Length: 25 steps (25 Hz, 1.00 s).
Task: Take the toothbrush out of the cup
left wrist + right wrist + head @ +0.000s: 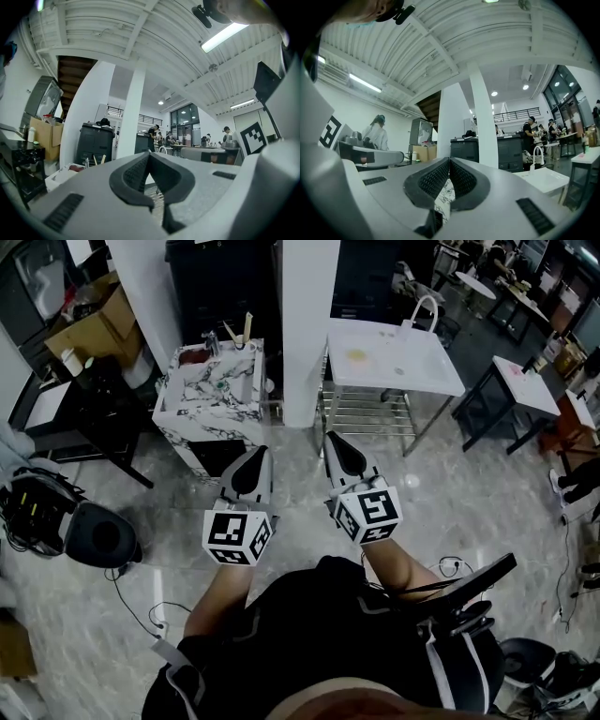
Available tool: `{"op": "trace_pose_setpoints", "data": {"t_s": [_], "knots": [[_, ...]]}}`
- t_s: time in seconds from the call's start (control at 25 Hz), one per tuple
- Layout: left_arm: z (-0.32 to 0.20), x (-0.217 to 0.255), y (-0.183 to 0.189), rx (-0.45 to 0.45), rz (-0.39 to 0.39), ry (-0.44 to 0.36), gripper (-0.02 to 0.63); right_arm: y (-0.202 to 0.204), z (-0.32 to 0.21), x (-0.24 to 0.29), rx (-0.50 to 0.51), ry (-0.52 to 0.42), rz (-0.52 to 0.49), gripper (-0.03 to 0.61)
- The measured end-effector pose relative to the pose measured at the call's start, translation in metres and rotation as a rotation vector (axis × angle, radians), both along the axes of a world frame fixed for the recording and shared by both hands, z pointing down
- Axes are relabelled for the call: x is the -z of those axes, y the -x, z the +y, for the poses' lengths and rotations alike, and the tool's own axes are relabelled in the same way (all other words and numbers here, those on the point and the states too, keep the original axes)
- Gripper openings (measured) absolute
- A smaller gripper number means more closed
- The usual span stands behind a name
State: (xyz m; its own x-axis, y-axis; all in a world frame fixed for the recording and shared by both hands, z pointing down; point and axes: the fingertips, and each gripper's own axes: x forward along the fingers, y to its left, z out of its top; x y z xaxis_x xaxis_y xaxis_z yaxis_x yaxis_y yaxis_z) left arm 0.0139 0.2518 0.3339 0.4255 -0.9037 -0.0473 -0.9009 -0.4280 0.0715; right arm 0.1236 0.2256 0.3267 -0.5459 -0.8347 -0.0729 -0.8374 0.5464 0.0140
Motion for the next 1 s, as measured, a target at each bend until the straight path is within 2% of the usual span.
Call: {"op": "trace_pose_setpoints", "data": {"t_s": [0.48,0.72,1.0], "knots": [[-0.030,-0.008,0.030,0.052,-0.008,0.015,0.002,0.039,-0.040,-0.001,0.094,-0.008,-0.043,0.021],[-0.073,-0.002,0.044,0.089,-0.008,0.004,0.002,0.051,-0.082,0.003,0.122,-0.010,-0.050,0.021],[-0.131,-0.002,0.046,0.092,0.012,0.011,0.002,0.053,-0.141,0.009,0.129,-0.015,-0.056,0.021]]}}
